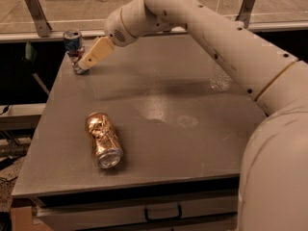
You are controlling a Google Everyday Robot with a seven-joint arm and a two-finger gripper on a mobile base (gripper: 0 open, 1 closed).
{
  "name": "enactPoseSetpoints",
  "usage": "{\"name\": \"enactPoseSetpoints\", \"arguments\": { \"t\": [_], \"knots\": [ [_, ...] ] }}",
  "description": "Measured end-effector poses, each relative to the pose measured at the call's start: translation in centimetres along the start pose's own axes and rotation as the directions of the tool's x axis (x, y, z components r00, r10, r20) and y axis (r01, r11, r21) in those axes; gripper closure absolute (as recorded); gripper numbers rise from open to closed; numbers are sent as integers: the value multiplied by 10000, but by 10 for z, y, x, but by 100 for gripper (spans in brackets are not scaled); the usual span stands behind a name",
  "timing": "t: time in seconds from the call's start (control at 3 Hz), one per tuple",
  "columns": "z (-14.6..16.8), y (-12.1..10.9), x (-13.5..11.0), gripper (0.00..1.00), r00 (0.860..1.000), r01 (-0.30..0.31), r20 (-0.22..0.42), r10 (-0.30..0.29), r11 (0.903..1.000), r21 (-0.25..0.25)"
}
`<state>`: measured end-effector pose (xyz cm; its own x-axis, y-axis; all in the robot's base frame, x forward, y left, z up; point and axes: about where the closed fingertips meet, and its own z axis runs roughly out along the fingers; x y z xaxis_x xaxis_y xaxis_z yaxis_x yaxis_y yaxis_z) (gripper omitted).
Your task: Knock redbull can over
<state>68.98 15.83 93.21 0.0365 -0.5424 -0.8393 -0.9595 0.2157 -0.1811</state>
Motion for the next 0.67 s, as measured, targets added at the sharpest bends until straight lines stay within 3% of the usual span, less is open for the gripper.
{"name": "enactPoseSetpoints", "arguments": {
  "t": [0.33, 0.67],
  "knots": [
    [38, -3, -12, 0, 9940, -482, 986, 476, 9988, 42],
    [67, -2, -15, 0, 9784, -1066, 1791, 1036, 9943, 68]
  ]
}}
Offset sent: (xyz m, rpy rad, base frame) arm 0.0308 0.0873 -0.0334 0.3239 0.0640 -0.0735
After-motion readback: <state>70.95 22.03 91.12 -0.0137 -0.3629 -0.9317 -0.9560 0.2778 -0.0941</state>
